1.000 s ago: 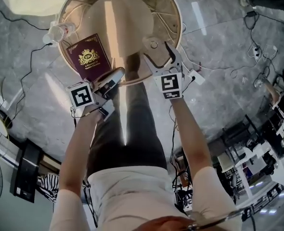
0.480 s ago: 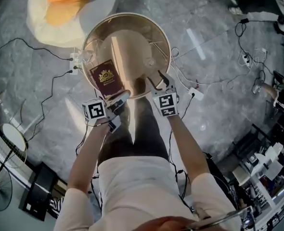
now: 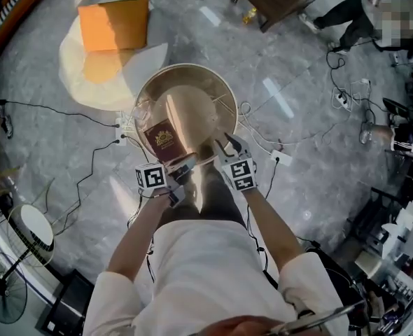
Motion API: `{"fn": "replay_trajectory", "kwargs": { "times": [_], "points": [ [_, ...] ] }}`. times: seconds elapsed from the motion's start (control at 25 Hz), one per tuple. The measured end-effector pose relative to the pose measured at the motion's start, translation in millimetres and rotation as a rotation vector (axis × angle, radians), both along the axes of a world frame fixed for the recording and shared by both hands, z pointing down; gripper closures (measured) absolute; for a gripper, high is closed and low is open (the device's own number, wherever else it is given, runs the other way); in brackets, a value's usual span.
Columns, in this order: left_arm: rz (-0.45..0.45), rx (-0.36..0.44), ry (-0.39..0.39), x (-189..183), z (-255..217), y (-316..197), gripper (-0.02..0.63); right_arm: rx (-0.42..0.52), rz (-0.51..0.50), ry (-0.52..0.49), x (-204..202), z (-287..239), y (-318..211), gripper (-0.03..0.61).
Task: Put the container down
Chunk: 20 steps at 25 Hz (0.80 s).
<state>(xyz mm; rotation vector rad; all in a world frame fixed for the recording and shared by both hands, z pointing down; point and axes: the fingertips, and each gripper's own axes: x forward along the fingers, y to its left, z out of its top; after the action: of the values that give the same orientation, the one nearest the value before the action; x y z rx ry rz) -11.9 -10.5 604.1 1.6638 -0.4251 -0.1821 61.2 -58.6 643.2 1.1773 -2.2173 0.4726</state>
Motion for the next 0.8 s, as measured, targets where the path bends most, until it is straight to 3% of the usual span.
{"fn": "replay_trajectory", "kwargs": {
  "times": [0.24, 0.56, 0.8],
  "points": [
    [0.049, 0.109, -0.028, 2, -52, 24, 0.594, 0.041, -0.011, -0.014, -13, -53, 38, 0.472],
    [-0.031, 0.206, 0.021, -15, -136, 29, 0.594, 0.087, 0.012, -0.077, -5, -124, 71, 0.549],
    [-0.020, 0.279, -0.081, -8, -161, 44, 0.594, 0.132, -0.011, -0.118, 10, -177, 90, 0.555]
  ]
}}
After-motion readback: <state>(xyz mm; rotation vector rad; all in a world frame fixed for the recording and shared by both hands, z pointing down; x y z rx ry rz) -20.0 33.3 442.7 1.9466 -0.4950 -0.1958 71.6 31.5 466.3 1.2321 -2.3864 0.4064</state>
